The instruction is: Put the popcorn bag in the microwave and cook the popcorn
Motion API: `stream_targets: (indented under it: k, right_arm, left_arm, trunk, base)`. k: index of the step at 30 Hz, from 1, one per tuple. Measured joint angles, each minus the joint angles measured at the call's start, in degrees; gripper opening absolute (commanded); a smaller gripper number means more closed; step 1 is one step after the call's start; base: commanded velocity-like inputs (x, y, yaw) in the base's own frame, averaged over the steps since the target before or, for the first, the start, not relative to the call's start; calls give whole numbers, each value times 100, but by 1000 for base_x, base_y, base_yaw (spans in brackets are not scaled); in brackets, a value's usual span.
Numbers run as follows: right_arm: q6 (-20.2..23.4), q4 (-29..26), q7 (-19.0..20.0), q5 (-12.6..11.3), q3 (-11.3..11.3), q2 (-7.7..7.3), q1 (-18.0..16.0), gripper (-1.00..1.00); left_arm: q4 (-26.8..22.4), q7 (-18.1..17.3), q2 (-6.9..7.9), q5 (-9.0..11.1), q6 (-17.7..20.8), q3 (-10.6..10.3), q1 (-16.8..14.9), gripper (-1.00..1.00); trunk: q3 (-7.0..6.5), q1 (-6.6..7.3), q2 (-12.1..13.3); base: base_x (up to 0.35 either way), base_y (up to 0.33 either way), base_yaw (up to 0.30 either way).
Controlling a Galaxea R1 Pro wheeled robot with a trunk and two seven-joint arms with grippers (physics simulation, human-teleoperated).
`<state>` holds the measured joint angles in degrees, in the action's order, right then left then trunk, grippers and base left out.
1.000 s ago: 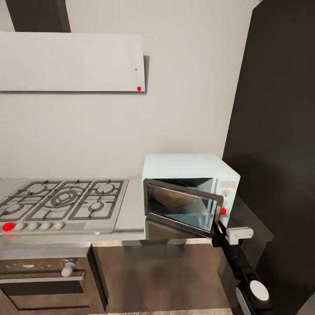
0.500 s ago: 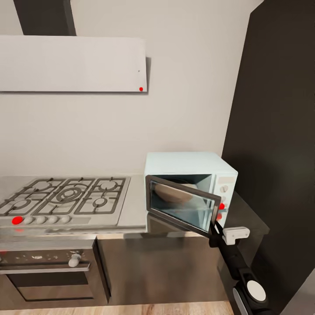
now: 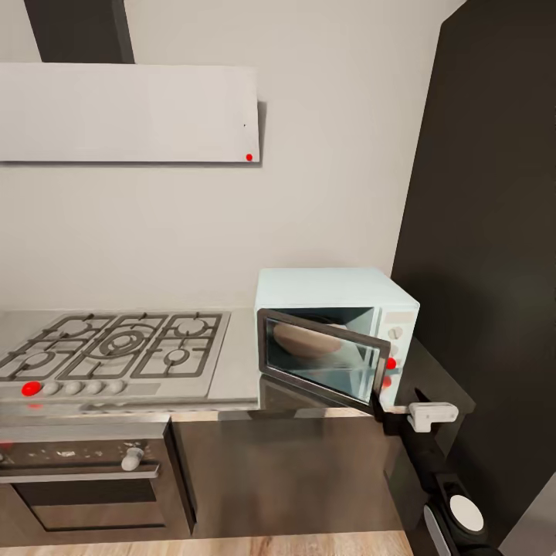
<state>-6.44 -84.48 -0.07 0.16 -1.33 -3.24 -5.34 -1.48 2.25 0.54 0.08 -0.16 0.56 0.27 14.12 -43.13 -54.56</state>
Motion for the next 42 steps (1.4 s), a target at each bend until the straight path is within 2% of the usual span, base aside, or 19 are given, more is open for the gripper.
stream_targets:
  k: [7,14,19,42]
  right_arm:
    - [0,0,7,0,1,0,0,100]
    - [1,-1,14,0,1,0,0,100]
    - [0,-1,15,0,1,0,0,100]
    - [-1,0,30,0,3,0,0,100]
  left_arm:
    - [0,0,3,0,9,-1,-2,100]
    - [1,-2,3,0,16,1,-2,100]
    - [0,-1,15,0,6,1,3,100]
    - [2,0,17,0,56,2,-2,100]
  trunk:
    - [0,-1,0]
    - [0,-1,0]
    - [0,1,-1]
    - [0,1,0]
  base:
    - [-32,-20,0]
    - [-171,-183,0]
    - [107,-170,0]
    - [141,-14,0]
